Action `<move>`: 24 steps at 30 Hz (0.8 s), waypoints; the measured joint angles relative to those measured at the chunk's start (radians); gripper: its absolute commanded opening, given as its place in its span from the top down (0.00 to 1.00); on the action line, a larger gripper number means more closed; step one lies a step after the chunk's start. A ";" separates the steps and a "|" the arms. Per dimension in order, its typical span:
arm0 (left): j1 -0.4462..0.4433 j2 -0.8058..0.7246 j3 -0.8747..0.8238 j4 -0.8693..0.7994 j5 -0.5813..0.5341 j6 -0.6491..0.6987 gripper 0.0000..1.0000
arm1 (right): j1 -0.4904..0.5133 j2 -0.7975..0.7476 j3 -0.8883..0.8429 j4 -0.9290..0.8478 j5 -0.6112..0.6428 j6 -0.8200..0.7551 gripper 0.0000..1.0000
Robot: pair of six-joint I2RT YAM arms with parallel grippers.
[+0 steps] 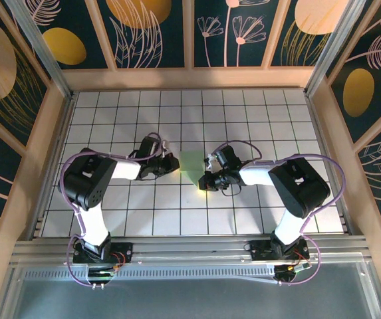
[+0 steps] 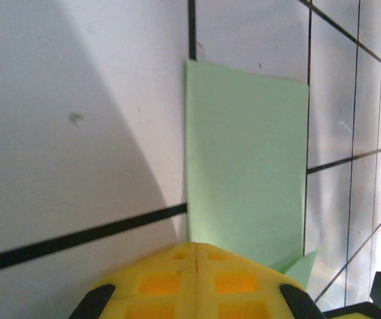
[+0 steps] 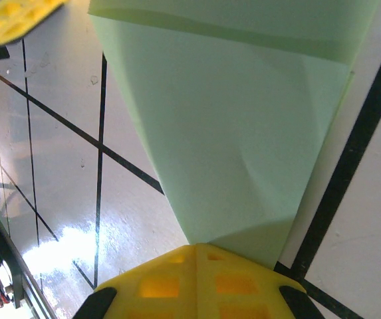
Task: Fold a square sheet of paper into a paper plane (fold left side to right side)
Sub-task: Third fold the triangle at the center of the table.
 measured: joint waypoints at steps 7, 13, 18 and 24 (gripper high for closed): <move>0.035 -0.131 -0.070 -0.059 -0.090 0.056 1.00 | 0.000 0.000 0.000 0.002 -0.002 0.001 1.00; -0.056 -0.261 -0.124 -0.045 -0.072 0.043 1.00 | 0.000 0.000 0.000 0.004 -0.002 0.002 1.00; -0.176 -0.216 -0.119 -0.002 -0.039 -0.004 1.00 | 0.000 0.000 0.000 0.004 -0.001 0.004 1.00; -0.201 -0.089 -0.053 0.024 -0.023 -0.031 1.00 | 0.000 0.000 -0.001 0.007 -0.001 0.005 1.00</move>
